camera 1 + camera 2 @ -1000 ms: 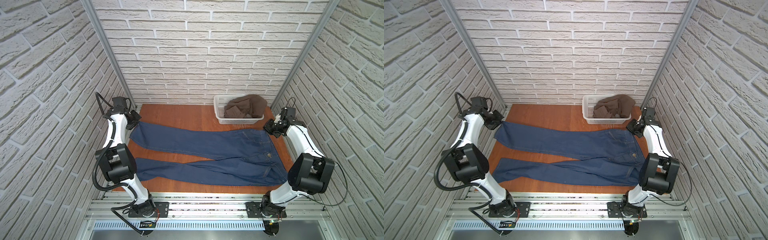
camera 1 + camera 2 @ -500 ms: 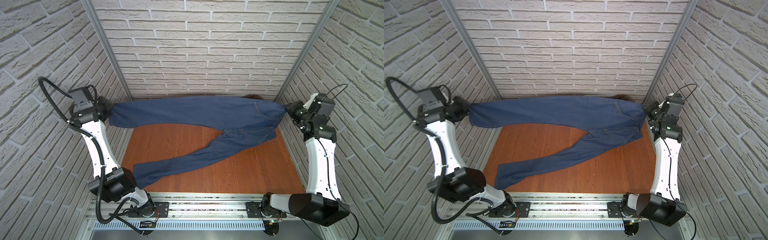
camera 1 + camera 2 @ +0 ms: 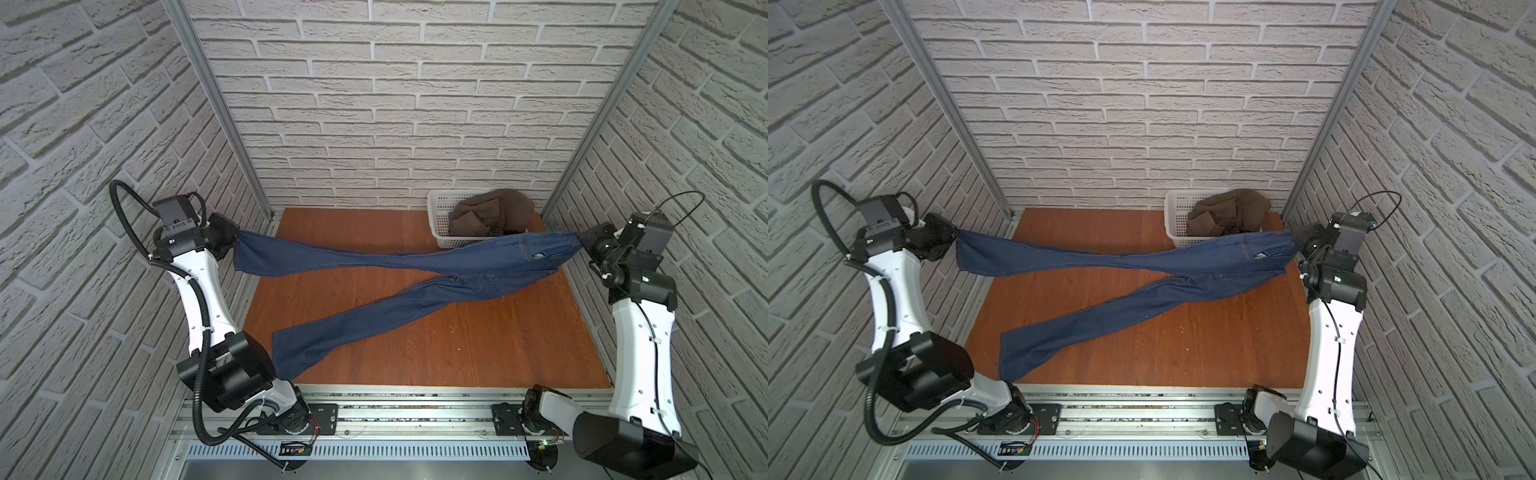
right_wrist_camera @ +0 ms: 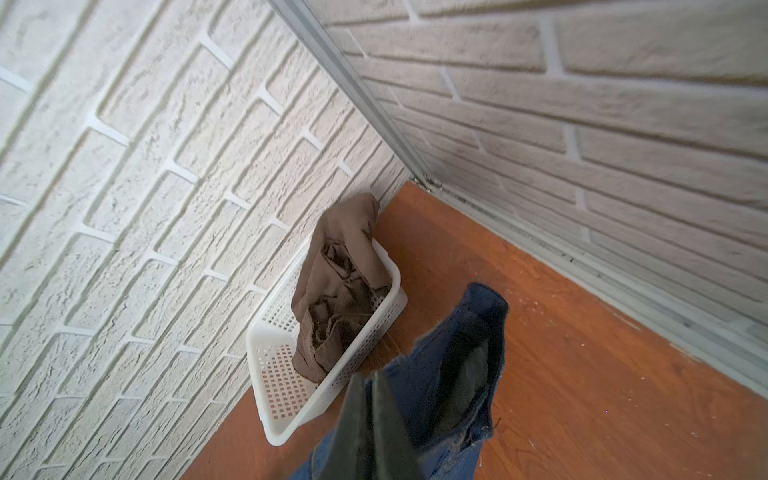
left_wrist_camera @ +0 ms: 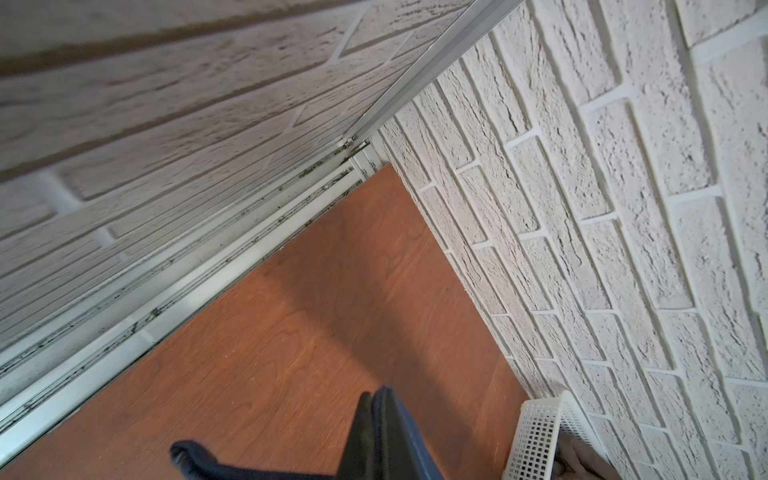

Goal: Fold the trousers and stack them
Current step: 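Lift the jeans by leg hem and waistband with both grippers, stretching them, then lower the stretched jeans onto the table farther from the robot with both grippers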

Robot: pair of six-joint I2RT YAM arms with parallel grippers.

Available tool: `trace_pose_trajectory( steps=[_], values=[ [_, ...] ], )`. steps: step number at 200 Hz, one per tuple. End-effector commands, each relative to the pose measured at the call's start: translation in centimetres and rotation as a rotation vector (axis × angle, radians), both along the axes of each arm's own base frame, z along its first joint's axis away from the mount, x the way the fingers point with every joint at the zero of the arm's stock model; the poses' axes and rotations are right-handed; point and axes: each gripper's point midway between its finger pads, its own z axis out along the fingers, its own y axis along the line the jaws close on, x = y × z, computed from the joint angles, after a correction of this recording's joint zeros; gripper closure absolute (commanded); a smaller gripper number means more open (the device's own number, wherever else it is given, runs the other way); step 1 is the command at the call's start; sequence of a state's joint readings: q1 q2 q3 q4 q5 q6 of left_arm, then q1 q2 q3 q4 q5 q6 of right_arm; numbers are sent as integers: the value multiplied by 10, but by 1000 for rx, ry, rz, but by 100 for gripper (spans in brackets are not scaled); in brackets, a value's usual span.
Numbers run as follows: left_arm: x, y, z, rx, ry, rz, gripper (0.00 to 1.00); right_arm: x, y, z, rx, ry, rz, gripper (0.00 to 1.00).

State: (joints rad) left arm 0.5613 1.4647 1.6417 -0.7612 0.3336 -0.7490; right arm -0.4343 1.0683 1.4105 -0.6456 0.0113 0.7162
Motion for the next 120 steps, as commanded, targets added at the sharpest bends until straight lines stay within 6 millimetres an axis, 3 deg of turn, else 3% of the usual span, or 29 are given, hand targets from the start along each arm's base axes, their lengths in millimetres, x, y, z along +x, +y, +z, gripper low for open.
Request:
trace_pose_trajectory(
  steps=[1, 30, 43, 55, 73, 96, 120],
  values=[
    [-31, 13, 84, 147, -202, 78, 100, -46, -11, 82, -186, -156, -135, 95],
    [-43, 23, 131, 181, -268, 115, 100, -63, -12, 127, -240, -219, -179, 95],
    [-43, 25, 138, 182, -278, 122, 100, -68, -13, 134, -244, -226, -199, 95],
    [-38, 27, 134, 163, -277, 119, 100, -66, -17, 125, -235, -186, -213, 95],
    [-25, 29, 105, 106, -241, 101, 100, -49, -26, 88, -202, -61, -204, 95],
    [-1, 21, 49, 65, -126, 45, 100, -24, -41, 27, -157, 98, -193, 95],
    [21, 9, -6, 54, -10, 1, 100, -5, -49, -17, -131, 177, -178, 95]
  ],
)
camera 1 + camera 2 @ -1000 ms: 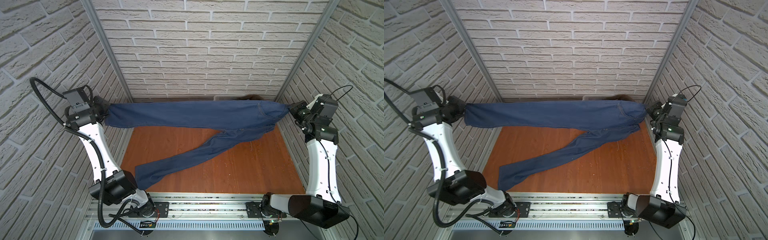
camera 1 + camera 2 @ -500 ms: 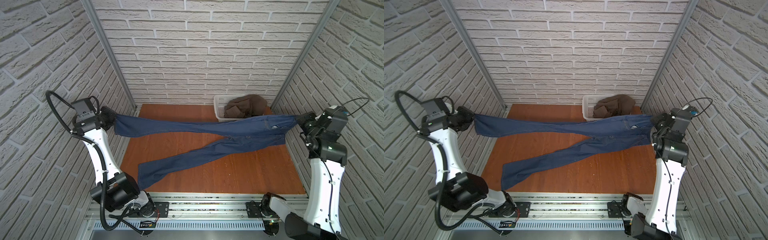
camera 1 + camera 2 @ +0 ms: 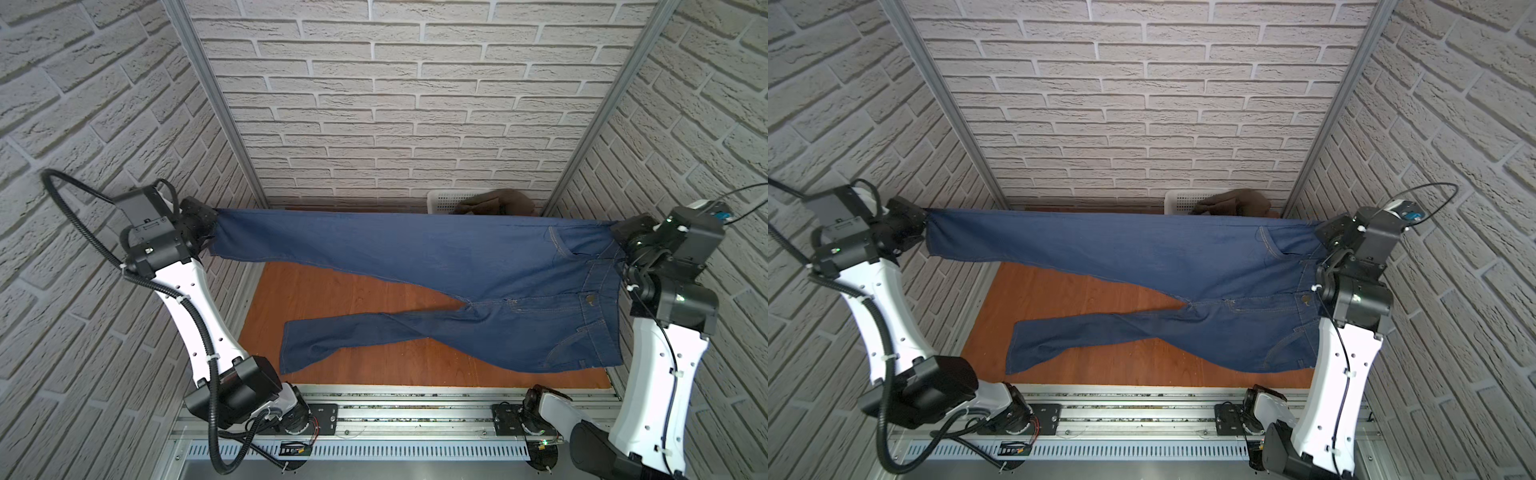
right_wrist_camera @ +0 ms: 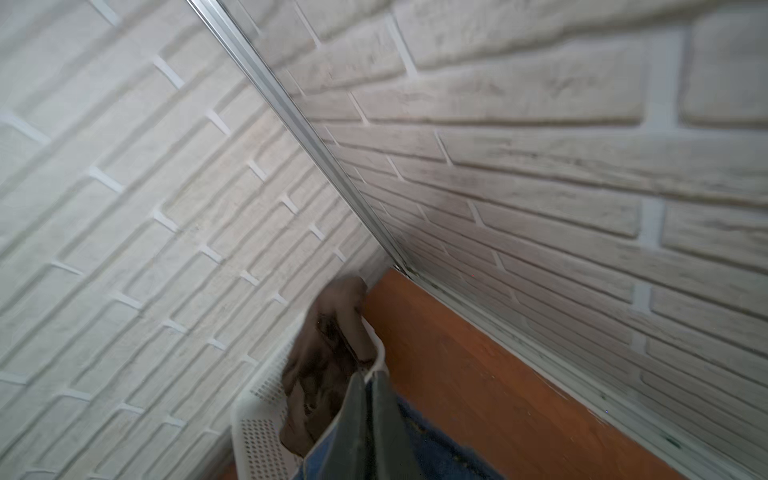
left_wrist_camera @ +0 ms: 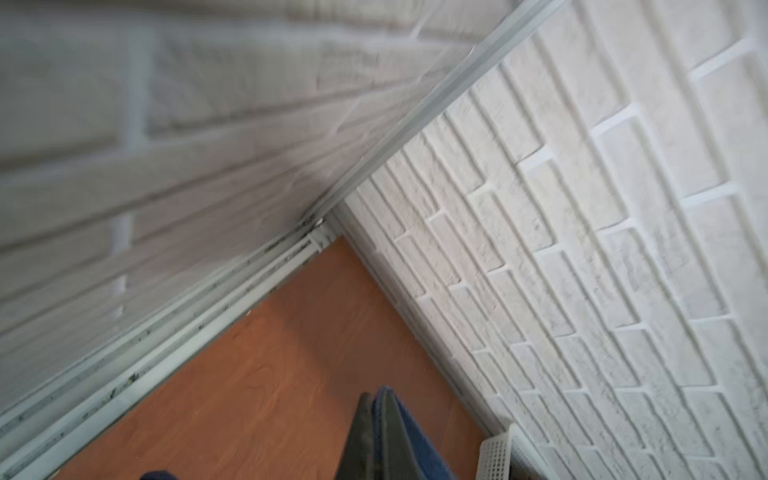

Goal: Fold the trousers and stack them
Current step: 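Lower the stretched jeans onto the table farther from the robot with both grippers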

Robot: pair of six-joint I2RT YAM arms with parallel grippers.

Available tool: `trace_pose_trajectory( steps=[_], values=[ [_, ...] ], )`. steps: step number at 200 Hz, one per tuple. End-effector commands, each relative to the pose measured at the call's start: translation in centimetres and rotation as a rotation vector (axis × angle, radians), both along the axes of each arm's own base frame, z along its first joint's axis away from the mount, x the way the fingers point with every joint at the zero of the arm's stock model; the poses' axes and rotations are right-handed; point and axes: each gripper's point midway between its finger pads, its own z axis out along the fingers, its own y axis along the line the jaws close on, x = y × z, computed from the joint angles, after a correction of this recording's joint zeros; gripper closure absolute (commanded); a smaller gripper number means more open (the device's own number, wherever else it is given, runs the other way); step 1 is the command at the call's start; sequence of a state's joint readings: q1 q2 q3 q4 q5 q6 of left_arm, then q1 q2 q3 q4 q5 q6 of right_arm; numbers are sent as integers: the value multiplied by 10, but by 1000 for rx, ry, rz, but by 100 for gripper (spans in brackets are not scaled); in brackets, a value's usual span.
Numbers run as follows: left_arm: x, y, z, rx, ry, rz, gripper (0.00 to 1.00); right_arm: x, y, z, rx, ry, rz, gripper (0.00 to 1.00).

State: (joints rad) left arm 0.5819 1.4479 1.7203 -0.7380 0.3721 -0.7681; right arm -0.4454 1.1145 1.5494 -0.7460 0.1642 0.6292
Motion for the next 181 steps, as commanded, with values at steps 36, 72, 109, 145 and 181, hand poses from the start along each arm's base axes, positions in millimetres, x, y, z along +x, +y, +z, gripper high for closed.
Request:
trace_pose_trajectory(
  steps=[36, 72, 109, 145, 181],
  values=[
    [52, -4, -97, 4, 187, -27, 100, 46, -32, -84, 42, 138, -29, 95],
    [81, -7, -89, 35, 178, -45, 100, 70, -40, -98, 74, 139, -23, 95],
    [122, -15, -103, 45, 219, -89, 100, 101, -46, -115, 100, 160, -13, 95],
    [158, -36, -153, 26, 302, -143, 100, 139, -40, -144, 128, 216, 15, 94],
    [174, -39, -205, -7, 392, -147, 100, 168, -39, -182, 142, 309, 20, 94]
  ],
)
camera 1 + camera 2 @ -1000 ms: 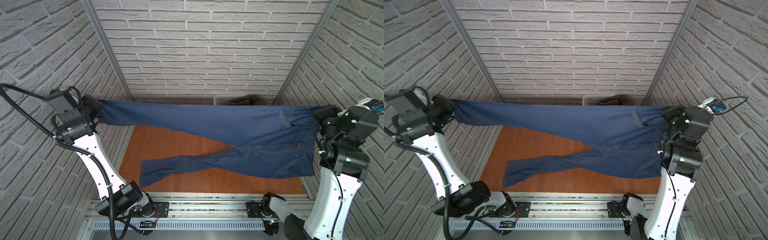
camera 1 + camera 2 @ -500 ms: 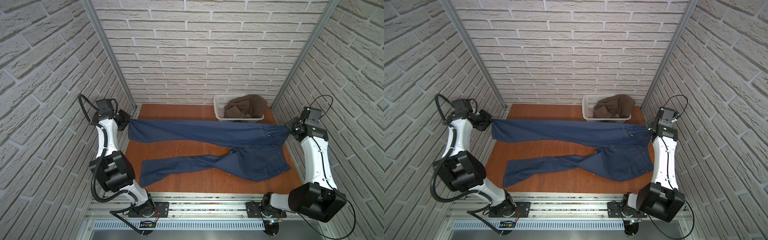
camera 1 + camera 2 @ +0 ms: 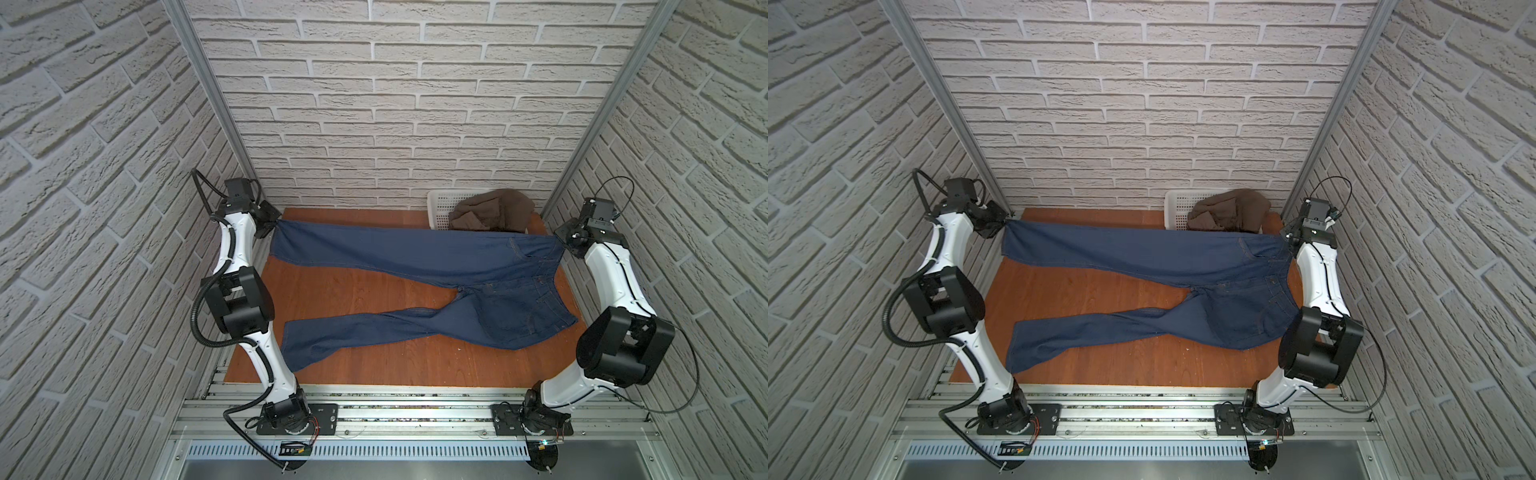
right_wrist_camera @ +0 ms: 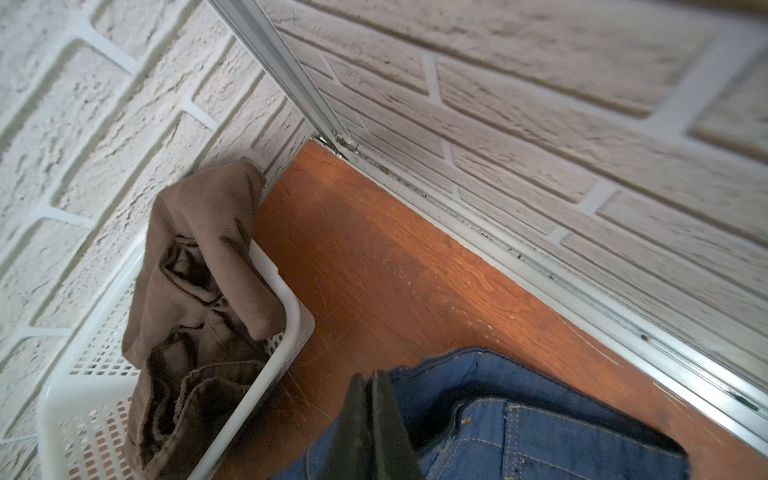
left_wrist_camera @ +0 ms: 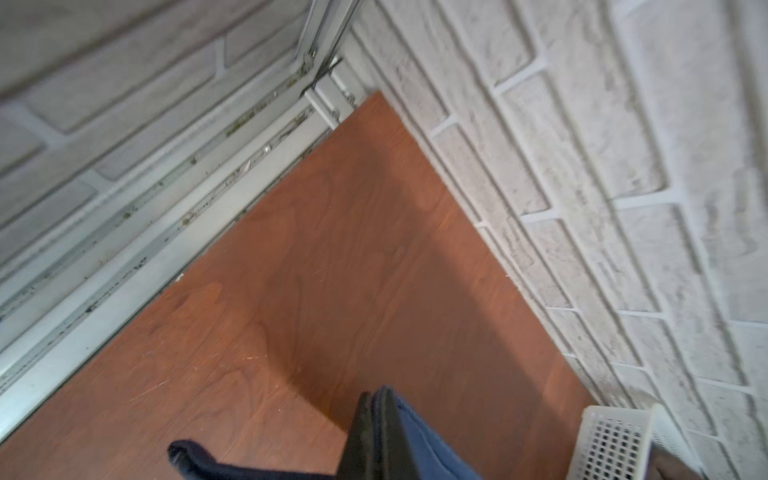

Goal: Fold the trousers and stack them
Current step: 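Lower the stretched jeans onto the table farther from the robot with both grippers, then lift the jeans again with both grippers and pull them taut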

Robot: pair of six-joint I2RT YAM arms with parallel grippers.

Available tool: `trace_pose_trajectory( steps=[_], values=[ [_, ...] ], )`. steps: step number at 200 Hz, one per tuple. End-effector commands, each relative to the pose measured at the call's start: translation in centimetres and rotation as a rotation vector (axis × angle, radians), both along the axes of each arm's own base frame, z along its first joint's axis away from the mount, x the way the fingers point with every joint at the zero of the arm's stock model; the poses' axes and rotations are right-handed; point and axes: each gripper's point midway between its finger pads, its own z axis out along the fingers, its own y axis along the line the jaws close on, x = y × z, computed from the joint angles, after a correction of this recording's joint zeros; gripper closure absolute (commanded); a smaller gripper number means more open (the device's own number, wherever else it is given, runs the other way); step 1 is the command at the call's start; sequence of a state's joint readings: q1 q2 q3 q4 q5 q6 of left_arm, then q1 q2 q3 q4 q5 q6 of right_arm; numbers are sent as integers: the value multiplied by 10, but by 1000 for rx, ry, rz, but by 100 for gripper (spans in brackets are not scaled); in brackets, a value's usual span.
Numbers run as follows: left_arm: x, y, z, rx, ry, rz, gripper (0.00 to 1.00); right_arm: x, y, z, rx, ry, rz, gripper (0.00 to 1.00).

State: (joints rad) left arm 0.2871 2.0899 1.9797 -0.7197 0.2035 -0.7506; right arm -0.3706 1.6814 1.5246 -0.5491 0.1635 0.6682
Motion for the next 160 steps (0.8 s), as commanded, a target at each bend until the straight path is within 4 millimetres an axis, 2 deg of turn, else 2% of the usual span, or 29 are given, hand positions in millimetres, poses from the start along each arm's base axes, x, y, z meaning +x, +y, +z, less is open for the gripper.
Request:
trace_pose_trajectory(
  steps=[1, 16, 33, 47, 62, 77, 89, 109, 124, 144, 160],
  values=[
    [13, 11, -13, 36, 14, 23, 100, 20, -8, 7, -45, -29, -30, 95],
    [14, 9, -31, 31, 60, 22, 100, 24, -10, -9, -31, 17, -32, 94],
    [12, 8, -37, 28, 83, 20, 100, 23, -7, -24, -6, 59, -36, 94],
    [5, 9, -29, 41, 72, 29, 100, 16, -4, -27, -3, 69, -35, 95],
    [-13, 14, -14, 55, 45, 51, 100, -2, 0, -15, -17, 54, -43, 94],
    [-39, 20, 7, 60, -2, 89, 100, -34, 5, 1, -49, 41, -73, 94],
    [-68, 28, 24, 65, -34, 125, 100, -71, 5, 16, -86, 40, -137, 94],
    [-124, 40, 56, 91, -75, 189, 100, -143, 4, 57, -187, 5, -264, 95],
    [-163, 46, 91, 134, -136, 235, 100, -186, 2, 90, -280, -84, -349, 94],
    [-197, 52, 125, 186, -181, 284, 100, -219, 7, 123, -332, -179, -397, 94],
    [-206, 57, 132, 191, -189, 307, 100, -225, 9, 134, -345, -204, -393, 94]
  ],
)
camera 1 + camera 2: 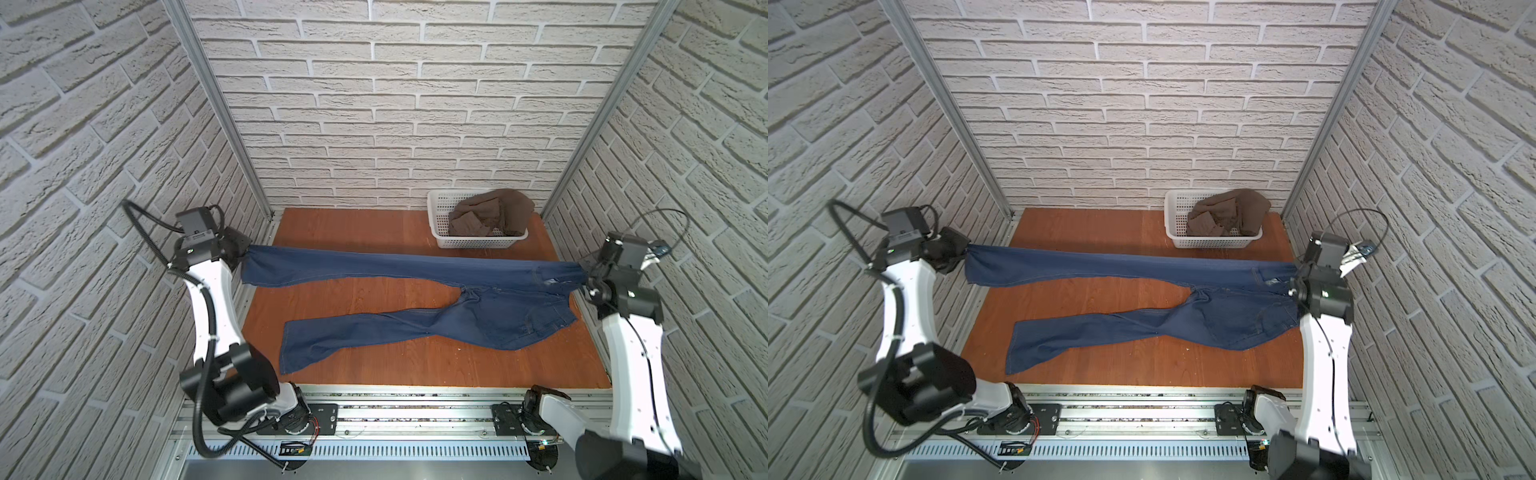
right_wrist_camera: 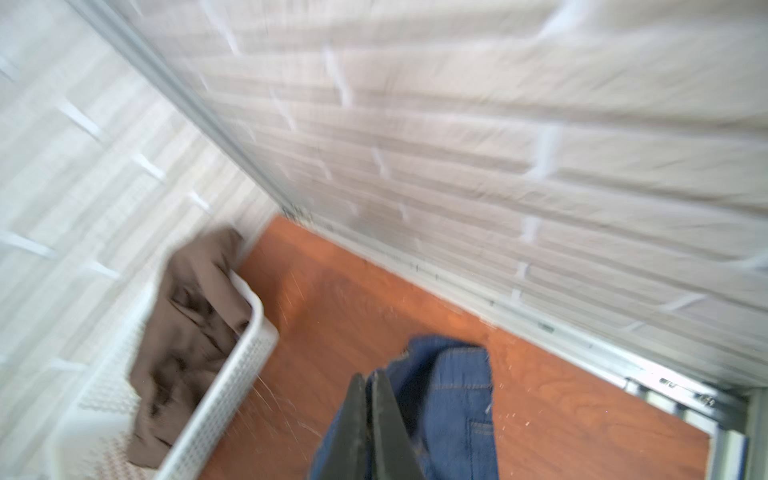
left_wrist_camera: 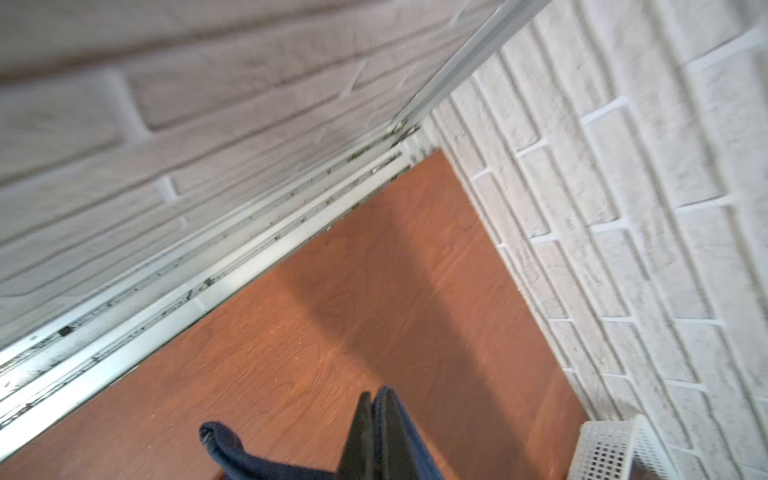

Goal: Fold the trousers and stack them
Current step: 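Lift the jeans again with both grippers and pull them taut, then lower the jeans flat onto the table with both grippers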

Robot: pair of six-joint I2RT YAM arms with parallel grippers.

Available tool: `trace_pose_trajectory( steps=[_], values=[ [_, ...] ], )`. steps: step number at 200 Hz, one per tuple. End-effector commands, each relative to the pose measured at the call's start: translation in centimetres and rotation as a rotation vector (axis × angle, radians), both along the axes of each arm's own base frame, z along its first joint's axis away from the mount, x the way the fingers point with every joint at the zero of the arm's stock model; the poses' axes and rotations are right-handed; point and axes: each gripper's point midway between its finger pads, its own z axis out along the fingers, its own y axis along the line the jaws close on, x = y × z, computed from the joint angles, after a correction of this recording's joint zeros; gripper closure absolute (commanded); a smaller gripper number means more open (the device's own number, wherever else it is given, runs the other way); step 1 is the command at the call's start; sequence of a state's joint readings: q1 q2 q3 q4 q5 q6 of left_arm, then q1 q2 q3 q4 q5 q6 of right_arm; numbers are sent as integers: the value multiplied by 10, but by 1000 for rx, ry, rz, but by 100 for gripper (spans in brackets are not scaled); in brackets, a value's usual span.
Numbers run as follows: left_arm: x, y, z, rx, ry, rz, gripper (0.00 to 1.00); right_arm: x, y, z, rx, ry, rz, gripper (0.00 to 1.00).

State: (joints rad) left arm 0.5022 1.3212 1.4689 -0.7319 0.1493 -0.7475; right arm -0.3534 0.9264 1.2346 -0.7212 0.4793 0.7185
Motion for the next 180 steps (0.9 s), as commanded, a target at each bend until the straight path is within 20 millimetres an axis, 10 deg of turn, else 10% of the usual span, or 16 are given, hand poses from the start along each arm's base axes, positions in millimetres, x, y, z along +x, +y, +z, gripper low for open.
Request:
trace_pose_trajectory(
  steps=[1, 97, 180],
  values=[
    [-15, 19, 2, 49, 26, 66, 100, -26, -18, 9, -75, 25, -140, 94],
    [103, 1, -174, -115, 388, -92, 100, 122, -39, -149, 212, 476, 40, 94],
    [163, -1, -218, -60, 527, -147, 100, 191, -41, -252, 319, 701, 70, 95]
  ],
)
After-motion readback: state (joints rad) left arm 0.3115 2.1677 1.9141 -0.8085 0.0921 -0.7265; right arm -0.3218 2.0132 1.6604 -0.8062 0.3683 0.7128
